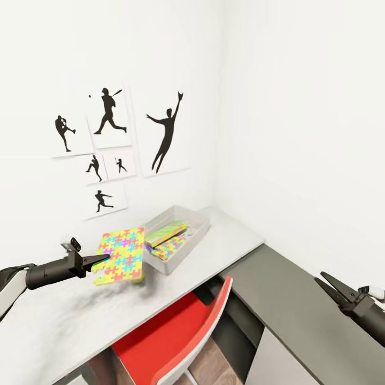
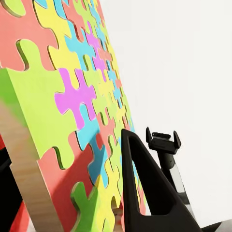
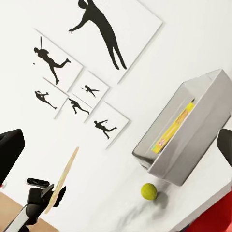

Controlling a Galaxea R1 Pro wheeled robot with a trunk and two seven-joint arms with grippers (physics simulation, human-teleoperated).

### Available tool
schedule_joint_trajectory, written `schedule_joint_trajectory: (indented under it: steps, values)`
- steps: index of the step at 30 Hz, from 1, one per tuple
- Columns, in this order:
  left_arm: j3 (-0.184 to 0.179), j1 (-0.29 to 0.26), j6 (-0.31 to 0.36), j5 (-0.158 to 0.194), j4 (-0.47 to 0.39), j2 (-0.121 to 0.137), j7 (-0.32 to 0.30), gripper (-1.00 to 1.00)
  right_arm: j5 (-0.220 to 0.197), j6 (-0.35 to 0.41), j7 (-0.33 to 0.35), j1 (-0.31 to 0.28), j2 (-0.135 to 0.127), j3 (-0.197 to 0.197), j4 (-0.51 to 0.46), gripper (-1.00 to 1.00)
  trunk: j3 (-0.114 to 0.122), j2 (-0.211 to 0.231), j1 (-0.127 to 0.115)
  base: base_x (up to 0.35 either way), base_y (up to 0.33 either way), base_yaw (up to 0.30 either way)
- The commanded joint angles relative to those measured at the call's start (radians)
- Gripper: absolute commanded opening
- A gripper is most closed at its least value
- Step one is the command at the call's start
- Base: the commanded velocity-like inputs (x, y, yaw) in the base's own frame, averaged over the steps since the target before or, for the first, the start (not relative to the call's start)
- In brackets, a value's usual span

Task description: Put all the toys in the child's room - the three board games (two on the bed and one on the table), the two jigsaw puzzles on the table, and the tennis ball on the table - inside the toy box on the table in the child's room.

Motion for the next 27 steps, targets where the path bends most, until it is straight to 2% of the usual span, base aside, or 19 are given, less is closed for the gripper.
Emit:
schedule_joint_trajectory:
  steps: [1, 6, 13, 19, 27]
  values:
    - [-0.003, -0.002, 0.005, 0.004, 0.001, 0.001, -0.002, -1.0, -0.001, 0.005, 0.002, -0.001, 0.0, -0.001, 0.0, 1.0, -0.002, -0.002, 0.001, 0.29, 0.0, 0.29]
    - [-0.003, -0.001, 0.005, 0.005, 0.002, 0.001, -0.002, -1.0, -0.001, 0.005, 0.002, -0.001, 0.0, -0.002, 0.0, 1.0, -0.002, -0.002, 0.001, 0.31, 0.0, 0.251]
    - [-0.004, -0.001, 0.005, 0.005, 0.003, 0.001, -0.002, -1.0, -0.001, 0.006, 0.002, -0.001, 0.0, -0.004, 0.0, 1.0, -0.002, -0.002, 0.001, 0.287, -0.113, 0.042]
    - [-0.003, -0.001, 0.005, 0.005, 0.01, 0.001, -0.002, -1.0, -0.001, 0.007, 0.003, 0.0, 0.0, -0.003, 0.0, 1.0, -0.002, -0.002, 0.001, 0.132, -0.039, 0.002]
    - [-0.003, -0.001, 0.005, 0.004, 0.011, 0.0, -0.001, -1.0, 0.0, 0.006, 0.002, -0.001, 0.0, -0.003, 0.0, 1.0, -0.002, -0.002, 0.001, 0.017, 0.005, 0.0]
